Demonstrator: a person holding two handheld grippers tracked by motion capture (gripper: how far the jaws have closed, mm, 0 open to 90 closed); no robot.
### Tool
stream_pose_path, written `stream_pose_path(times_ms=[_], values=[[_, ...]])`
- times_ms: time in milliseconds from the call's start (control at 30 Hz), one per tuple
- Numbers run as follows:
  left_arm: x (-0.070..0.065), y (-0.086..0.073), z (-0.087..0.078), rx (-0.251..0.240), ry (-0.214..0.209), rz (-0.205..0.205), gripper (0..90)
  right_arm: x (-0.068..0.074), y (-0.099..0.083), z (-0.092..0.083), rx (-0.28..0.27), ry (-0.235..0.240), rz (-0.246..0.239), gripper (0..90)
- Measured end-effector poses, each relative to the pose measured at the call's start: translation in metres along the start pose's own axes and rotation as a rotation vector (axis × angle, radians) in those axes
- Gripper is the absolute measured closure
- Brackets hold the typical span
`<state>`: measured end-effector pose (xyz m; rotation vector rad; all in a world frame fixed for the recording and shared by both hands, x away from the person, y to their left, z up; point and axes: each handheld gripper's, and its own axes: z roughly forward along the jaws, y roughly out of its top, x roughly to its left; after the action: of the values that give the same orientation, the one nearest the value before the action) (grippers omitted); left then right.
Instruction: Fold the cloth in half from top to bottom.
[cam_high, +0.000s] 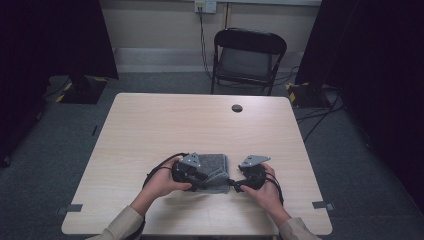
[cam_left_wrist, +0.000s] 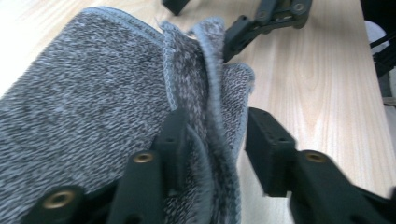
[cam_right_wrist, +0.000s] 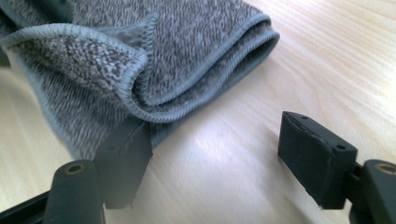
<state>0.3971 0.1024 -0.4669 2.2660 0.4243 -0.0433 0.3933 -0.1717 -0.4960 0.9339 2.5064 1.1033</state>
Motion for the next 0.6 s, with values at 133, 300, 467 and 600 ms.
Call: stream_pose_path(times_ms=[133,300,467,600], values=[[0.000,-0.002,-0.007,-0.015,0.015,-0.012,51.3,-0.006,-0.003,-0.009,-0.005,-0.005,0.020,24.7],[0.001,-0.002,-0.017,-0.043,0.045,-0.026,48.1,-0.015,0.002,-0.019,-0.019,-0.036,0.050,24.5],[0.006,-0.005,-0.019,-0.043,0.070,-0.045,45.2,-0.013,0.006,-0.013,-0.040,-0.008,0.070,24.0],[0.007,-0.008,-0.024,-0.049,0.083,-0.051,44.1,-0.003,0.005,-0.006,-0.027,0.041,0.052,23.6]])
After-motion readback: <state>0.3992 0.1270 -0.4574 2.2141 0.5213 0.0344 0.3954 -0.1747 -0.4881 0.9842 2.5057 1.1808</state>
